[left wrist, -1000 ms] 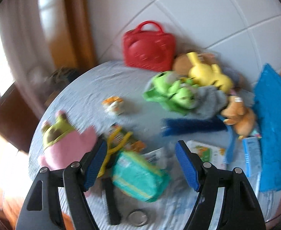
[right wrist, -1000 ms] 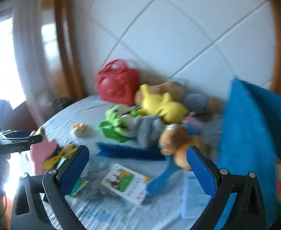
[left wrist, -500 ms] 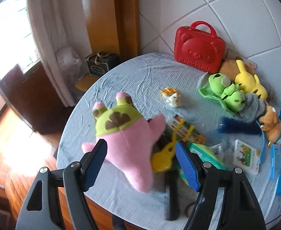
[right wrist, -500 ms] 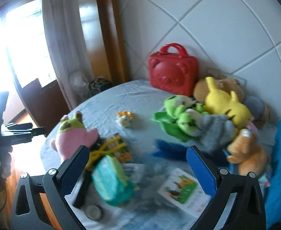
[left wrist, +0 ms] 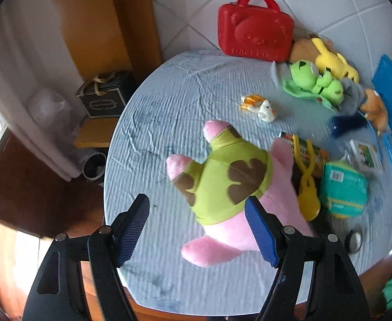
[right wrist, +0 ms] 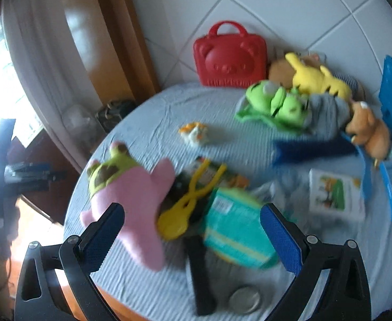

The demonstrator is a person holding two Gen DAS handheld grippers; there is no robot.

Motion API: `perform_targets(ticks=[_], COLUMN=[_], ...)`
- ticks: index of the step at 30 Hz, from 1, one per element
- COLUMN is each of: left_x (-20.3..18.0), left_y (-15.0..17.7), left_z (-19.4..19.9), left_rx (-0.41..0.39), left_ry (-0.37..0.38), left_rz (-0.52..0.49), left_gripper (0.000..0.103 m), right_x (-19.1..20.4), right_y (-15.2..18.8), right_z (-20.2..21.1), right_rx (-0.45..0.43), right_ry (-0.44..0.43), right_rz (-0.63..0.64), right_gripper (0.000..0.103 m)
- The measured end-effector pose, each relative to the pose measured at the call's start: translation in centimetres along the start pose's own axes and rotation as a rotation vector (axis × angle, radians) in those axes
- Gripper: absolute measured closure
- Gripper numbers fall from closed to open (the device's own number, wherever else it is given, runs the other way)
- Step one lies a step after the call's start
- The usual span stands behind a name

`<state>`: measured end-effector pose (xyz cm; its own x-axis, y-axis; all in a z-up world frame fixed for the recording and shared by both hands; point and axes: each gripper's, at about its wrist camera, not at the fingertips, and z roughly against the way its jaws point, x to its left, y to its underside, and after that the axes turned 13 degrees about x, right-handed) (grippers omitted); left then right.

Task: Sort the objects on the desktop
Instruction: 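Grasp the pink-green plush with both tools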

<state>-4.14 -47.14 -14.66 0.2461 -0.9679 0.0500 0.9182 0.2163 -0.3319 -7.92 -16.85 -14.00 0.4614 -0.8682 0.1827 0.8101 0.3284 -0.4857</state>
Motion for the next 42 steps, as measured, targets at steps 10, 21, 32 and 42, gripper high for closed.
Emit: perform_targets(ticks=[10,21,32,42], left_x=[5.8,5.4,4.7,4.3], left_y=[-1.7,-7.3,-7.5,-6.9], left_z=[-3.8,-9.1,-10.6,-11.6], left_rx=[0.027,0.037,0.021,0.041], left_ry=[0.039,0.250,0.310,0.439], left_rz=[-0.135,-0.493,-0.689,-0.695], left_gripper=[0.002,0.002,0.002,0.002], right_x=[3.5,7.9,10.1,9.5], right_y=[3.3,6.2,6.6,6.4], right_z=[-2.6,-8.0,-10.2,-13.9], right_rx=[0.055,0.039,0.073,0.109], right_ry=[0.083,0.167,0.260,0.225], right_rz=[-0.146,-0.478,-0.514,-0.443], right_gripper=[0.000,0.000,0.000,0.000])
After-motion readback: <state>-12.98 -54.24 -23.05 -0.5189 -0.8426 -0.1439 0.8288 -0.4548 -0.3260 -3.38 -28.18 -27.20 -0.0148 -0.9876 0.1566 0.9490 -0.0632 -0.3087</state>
